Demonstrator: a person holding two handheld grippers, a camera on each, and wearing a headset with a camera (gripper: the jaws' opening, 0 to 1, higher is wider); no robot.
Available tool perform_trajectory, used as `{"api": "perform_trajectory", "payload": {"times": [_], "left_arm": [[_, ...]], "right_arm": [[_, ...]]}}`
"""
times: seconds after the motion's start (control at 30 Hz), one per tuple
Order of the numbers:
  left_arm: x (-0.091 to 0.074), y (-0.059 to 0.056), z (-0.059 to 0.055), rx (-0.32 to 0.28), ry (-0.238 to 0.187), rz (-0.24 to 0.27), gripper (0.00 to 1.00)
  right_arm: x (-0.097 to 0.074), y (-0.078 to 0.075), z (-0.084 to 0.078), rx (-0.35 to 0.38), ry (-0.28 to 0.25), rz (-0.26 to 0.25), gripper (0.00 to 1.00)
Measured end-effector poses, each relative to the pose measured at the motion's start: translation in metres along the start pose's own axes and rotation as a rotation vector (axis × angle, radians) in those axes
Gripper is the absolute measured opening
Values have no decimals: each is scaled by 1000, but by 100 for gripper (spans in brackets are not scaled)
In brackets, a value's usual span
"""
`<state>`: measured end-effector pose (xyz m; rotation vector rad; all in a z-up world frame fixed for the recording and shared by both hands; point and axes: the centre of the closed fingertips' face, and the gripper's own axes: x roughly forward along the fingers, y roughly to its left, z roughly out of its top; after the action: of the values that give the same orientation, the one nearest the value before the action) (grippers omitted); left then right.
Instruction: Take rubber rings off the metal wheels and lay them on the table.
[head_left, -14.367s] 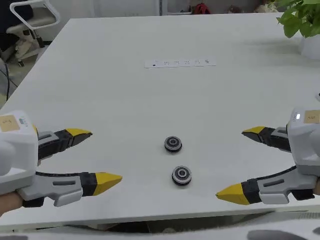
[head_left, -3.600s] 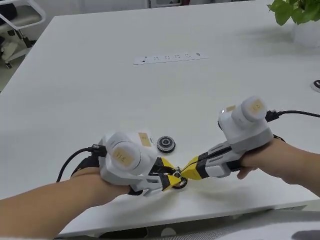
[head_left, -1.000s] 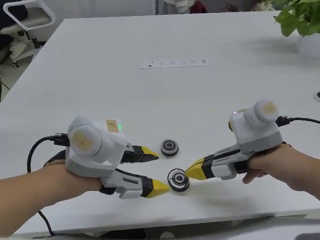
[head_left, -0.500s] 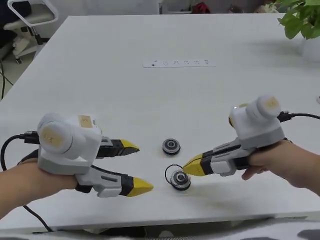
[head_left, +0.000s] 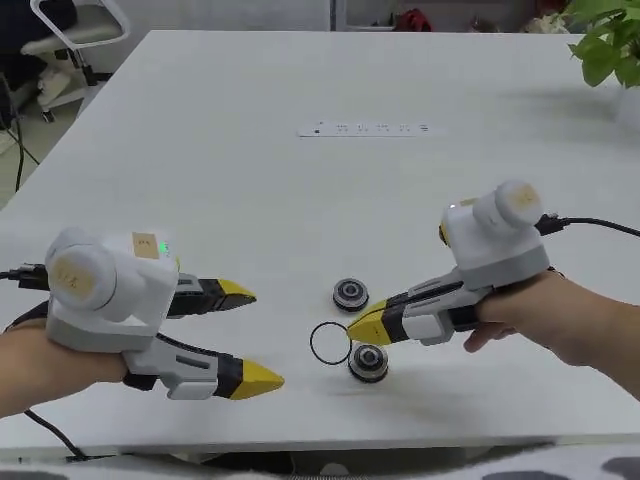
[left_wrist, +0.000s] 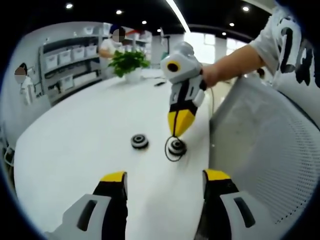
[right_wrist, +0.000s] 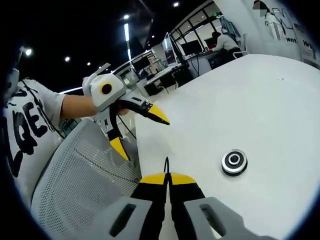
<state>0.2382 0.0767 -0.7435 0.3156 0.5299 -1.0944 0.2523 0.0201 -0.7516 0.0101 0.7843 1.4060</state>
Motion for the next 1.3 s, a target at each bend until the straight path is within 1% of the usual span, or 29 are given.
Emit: {"api": "perform_trajectory", "payload": {"times": [0.1, 0.23, 0.4, 0.63, 0.77, 1.0, 1.13, 1.2, 1.27, 1.3], "left_arm": [[-2, 2, -4, -8, 7, 12, 62], [-5, 4, -8, -8, 17, 19, 62], [-8, 7, -8, -7, 13, 31, 61], [-9, 9, -9, -19, 14, 36, 62], [-10, 8, -10, -14, 17, 32, 62], [-11, 9, -13, -22, 24, 35, 62], [-9, 7, -12, -20, 28, 29, 62], [-9, 7, -12, -18, 28, 28, 62], [-9, 6, -12, -21, 29, 27, 62], [-9, 6, -12, -21, 30, 27, 62]], "right_arm": [[6, -1, 2, -5, 1, -1, 0], [14, -5, 2, 7, 3, -4, 0], [22, -1, -1, -3, 26, -4, 0], [31, -6, -6, -13, 50, -22, 0], [33, -9, -7, -11, 49, -34, 0], [36, -18, -14, -28, 68, -76, 0], [36, -22, -15, -34, 68, -91, 0], [36, -22, -16, -36, 70, -91, 0], [35, -23, -17, -68, 79, -103, 2], [35, -23, -18, -67, 80, -102, 3]]}}
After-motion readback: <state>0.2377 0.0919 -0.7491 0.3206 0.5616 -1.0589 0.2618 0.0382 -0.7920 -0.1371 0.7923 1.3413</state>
